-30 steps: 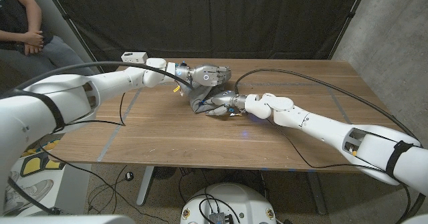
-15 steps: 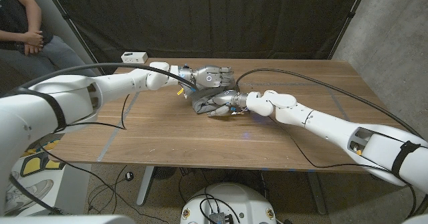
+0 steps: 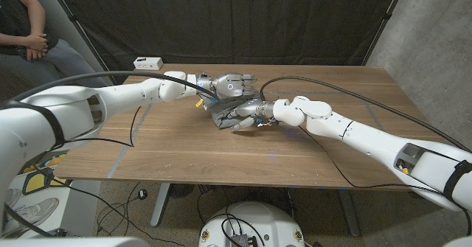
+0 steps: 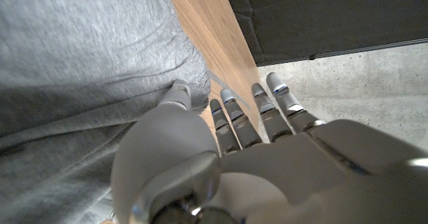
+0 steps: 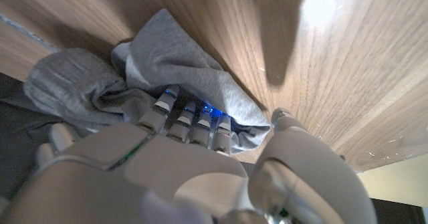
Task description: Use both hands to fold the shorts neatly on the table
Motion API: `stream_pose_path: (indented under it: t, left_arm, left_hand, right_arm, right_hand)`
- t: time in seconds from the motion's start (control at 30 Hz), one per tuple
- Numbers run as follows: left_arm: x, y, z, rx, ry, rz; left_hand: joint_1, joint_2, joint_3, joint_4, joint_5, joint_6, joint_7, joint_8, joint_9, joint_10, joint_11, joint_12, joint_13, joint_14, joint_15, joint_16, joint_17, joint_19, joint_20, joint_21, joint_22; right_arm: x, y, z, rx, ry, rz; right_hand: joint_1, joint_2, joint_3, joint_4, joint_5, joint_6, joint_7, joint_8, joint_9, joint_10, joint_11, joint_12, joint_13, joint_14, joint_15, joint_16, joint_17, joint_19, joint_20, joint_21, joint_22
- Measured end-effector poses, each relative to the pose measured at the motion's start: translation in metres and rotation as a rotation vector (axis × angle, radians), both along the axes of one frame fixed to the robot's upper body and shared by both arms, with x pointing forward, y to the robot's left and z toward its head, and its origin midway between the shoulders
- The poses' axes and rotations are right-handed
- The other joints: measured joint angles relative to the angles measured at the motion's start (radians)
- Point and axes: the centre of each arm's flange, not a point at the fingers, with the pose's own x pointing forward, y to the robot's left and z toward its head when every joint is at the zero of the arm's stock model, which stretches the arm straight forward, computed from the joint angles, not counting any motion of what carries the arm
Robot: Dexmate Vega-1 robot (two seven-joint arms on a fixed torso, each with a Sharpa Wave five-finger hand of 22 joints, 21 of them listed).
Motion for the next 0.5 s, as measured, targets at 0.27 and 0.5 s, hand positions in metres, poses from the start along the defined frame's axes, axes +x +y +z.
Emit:
stream_pose_path:
  t: [0.27,0.5]
  left_arm:
    - [-0.007,0.007,-0.001,-0.050,0.003,0.008]
    - [-0.012,0.012,-0.001,-0.090,0.000,0.020]
  left_hand:
    - [-0.003,-0.003,0.000,0.000,0.000,-0.003,-0.003,-0.004,0.000,-0.001,-0.001,0.000,0.000,0.000,0.000,0.000,0.000,0.000,0.000,0.000,0.000]
    - [-0.012,-0.004,0.000,0.000,0.000,-0.003,-0.003,-0.004,0.000,-0.010,0.000,0.000,0.000,0.000,0.000,0.000,0.000,0.004,0.004,0.000,0.000]
  right_arm:
    - [-0.011,-0.005,0.009,-0.011,-0.021,-0.025]
    - [-0.020,-0.010,0.015,-0.012,-0.045,-0.043]
  right_hand:
    - [-0.002,-0.002,0.000,0.000,0.000,0.000,0.000,0.000,0.000,0.000,0.000,0.000,0.000,0.000,0.000,0.000,0.000,0.000,0.000,0.000,0.000]
    - [-0.001,-0.011,-0.004,-0.004,0.004,0.000,0.000,0.000,0.000,0.000,0.000,0.000,0.000,0.000,0.000,0.000,-0.003,0.000,0.000,0.000,0.000]
